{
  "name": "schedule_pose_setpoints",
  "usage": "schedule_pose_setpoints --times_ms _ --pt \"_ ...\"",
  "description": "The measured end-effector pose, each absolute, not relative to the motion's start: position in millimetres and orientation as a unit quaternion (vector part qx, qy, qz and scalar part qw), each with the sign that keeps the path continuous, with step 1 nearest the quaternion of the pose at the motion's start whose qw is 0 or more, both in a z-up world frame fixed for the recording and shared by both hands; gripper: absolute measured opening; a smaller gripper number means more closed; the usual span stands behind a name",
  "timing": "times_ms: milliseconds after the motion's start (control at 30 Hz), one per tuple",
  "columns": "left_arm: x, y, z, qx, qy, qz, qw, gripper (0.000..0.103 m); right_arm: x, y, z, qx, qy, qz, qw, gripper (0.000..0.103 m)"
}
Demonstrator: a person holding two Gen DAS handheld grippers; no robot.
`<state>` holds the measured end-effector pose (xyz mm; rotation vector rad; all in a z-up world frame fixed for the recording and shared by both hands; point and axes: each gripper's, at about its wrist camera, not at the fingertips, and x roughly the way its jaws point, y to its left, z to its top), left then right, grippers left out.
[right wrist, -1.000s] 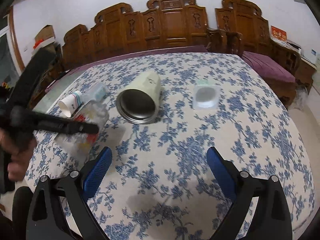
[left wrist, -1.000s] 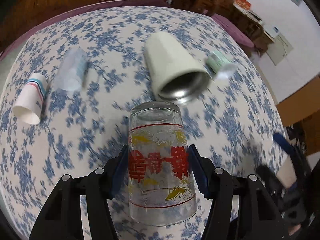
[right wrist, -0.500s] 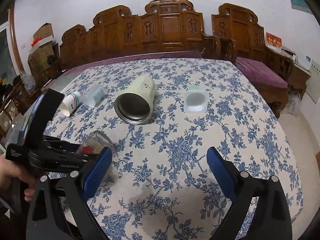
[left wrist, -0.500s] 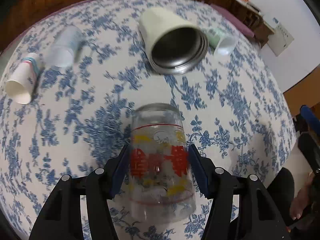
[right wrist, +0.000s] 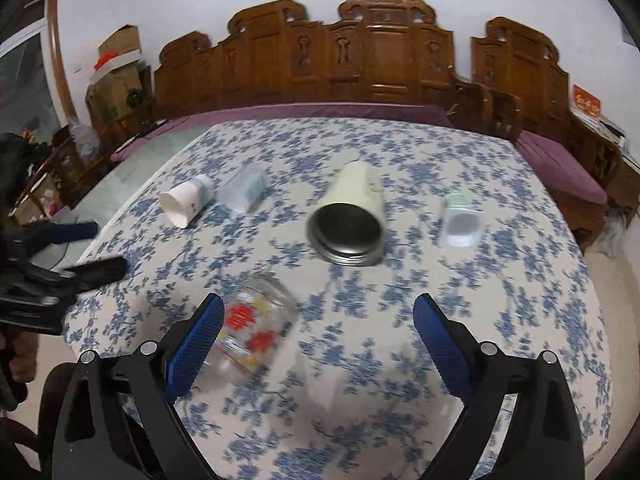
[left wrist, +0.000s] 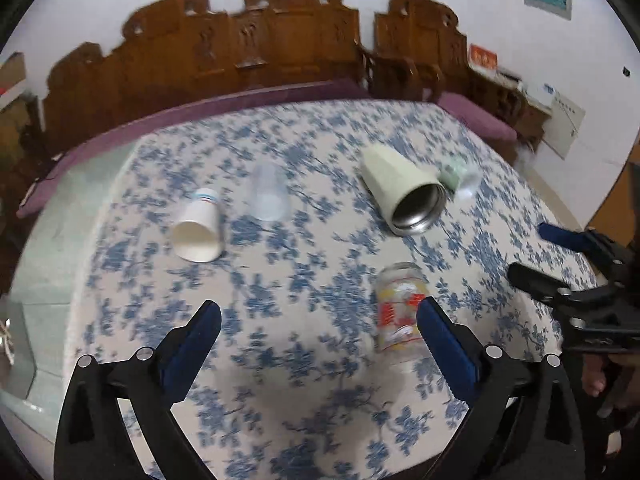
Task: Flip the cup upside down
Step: 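Grasp the glass jar with the right tool while the left tool releases it, then rotate the jar with the right tool and set it down on the table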
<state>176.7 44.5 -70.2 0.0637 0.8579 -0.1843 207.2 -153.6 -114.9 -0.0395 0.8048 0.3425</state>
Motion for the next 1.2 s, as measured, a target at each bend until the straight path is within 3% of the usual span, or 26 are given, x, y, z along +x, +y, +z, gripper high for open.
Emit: schedule_pose_setpoints --times_ms 500,633,900,1100,1200 --pt "139 99 -65 -0.016 0.388 -0.047 0.920 0.094 270 -97 -193 0.004 0.546 0.176 0.819 0.093" --pt "135 100 -69 -0.022 0.389 -0.047 0.920 0.094 285 -95 -209 0.038 0.588 0.173 0.790 0.081" --pt "131 91 -79 -0.013 0.392 -0.053 0.918 0.094 299 -93 -219 0.062 0.622 0.165 0.763 0.076" --pt "128 89 -86 -0.005 0.396 -0.054 0.917 0.094 300 -94 -216 0.068 0.620 0.171 0.762 0.061" --pt "126 88 -86 -0.004 0.395 -0.054 0.917 0.094 292 -95 -211 0.059 0.608 0.179 0.771 0.059"
